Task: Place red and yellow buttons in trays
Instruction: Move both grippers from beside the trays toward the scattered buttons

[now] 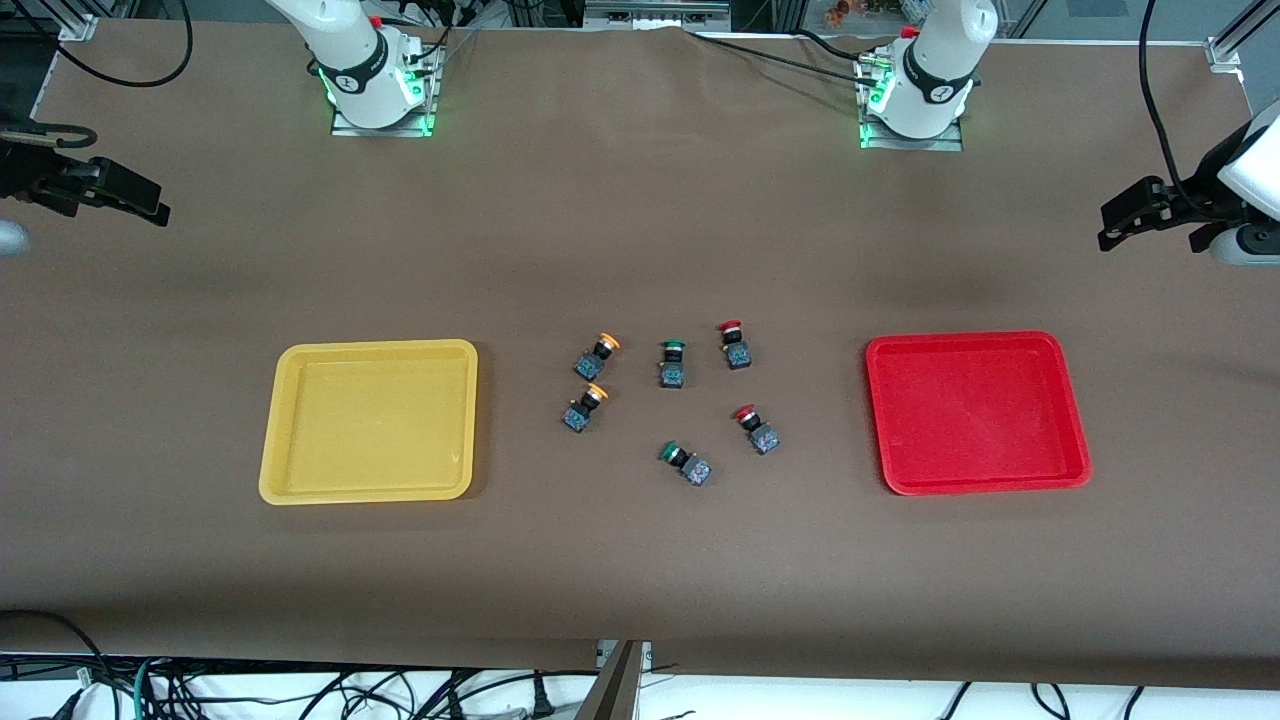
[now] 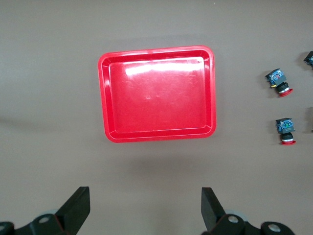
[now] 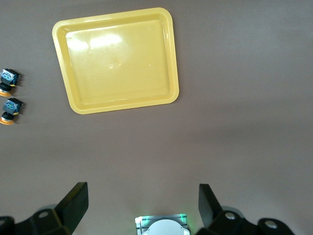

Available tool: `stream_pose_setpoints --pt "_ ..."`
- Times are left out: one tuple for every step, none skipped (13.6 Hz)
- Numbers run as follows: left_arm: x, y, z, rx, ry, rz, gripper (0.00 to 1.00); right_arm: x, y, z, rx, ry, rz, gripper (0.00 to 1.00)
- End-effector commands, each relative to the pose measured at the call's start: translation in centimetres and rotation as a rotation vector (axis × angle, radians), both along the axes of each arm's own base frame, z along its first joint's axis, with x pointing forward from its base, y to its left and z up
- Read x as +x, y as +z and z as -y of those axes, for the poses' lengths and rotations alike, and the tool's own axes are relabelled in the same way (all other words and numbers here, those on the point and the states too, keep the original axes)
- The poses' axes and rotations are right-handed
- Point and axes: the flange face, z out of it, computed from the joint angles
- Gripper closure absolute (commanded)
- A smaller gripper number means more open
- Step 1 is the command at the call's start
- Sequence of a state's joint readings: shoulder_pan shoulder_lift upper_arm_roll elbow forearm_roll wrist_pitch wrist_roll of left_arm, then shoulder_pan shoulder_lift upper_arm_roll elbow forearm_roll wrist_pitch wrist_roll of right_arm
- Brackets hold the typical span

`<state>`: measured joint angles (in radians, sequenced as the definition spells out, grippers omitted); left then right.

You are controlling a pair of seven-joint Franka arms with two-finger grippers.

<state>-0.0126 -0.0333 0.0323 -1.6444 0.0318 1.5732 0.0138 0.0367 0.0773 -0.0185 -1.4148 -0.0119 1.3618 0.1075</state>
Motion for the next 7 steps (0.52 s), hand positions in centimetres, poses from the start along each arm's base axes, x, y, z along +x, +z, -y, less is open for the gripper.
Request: stream_pose_setpoints --pt "0.1 0.6 0.0 -0.018 -0.021 0.015 0.00 -0.2 0.3 0.1 -0.005 0.009 -0.005 0.00" --pt "0.2 0.5 0.2 -0.019 -0.011 0.012 0.00 -0.2 0.3 0.1 -0.005 0.007 -0.003 0.00" --pt "0.2 0.4 0.2 -0.031 -0.009 0.009 0.00 -0.2 0.3 0.1 -0.004 0.009 -0.003 0.00" --pt "0.3 0.2 0.3 -0.044 -0.006 0.004 0.00 -0.2 0.3 0.1 -0.004 0.007 -0.003 0.00" --pt "0.2 -0.4 0.5 -0.069 -0.005 -0.025 0.00 -0.2 0.3 0.1 -0.004 0.009 -0.002 0.00" --pt "0.3 -1.0 1.0 -0.119 0.005 -0.043 0.00 -0.1 0.3 0.1 -0.004 0.006 0.000 0.00" --pt "0.9 -2.3 1.7 -0.160 0.018 -0.075 0.00 0.1 0.0 0.1 -0.006 0.003 0.000 0.00"
